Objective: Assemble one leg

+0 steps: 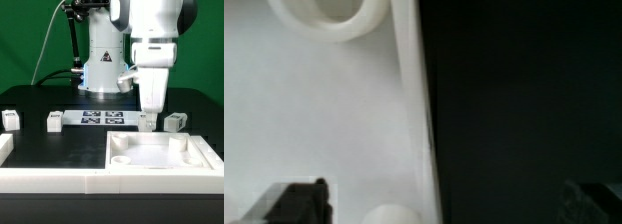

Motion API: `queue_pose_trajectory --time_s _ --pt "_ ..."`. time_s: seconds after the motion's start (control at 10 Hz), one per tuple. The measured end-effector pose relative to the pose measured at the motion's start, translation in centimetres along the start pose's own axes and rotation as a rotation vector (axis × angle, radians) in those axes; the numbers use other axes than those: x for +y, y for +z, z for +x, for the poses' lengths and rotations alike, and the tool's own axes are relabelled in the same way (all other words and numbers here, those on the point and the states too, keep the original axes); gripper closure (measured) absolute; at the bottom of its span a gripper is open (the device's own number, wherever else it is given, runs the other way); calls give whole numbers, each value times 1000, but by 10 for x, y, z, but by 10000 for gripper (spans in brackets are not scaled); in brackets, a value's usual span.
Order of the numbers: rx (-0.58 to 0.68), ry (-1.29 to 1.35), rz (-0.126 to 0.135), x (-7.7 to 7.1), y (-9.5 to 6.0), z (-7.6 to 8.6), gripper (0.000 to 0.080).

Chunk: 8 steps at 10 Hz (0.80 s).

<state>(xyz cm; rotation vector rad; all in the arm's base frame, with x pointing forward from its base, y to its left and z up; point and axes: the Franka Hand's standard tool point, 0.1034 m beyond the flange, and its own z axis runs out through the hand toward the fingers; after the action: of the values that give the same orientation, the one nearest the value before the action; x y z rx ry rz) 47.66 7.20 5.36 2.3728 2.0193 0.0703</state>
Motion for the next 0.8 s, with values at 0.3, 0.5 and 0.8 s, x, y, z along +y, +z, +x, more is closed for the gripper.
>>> queue_pose_trajectory --time_s 0.3,0.5,0.8 --pt "-15 72 -11 -2 -27 -2 151" --pt "-15 88 -4 -3 -24 -3 151" --pt "-6 371 -7 -5 -24 -3 151"
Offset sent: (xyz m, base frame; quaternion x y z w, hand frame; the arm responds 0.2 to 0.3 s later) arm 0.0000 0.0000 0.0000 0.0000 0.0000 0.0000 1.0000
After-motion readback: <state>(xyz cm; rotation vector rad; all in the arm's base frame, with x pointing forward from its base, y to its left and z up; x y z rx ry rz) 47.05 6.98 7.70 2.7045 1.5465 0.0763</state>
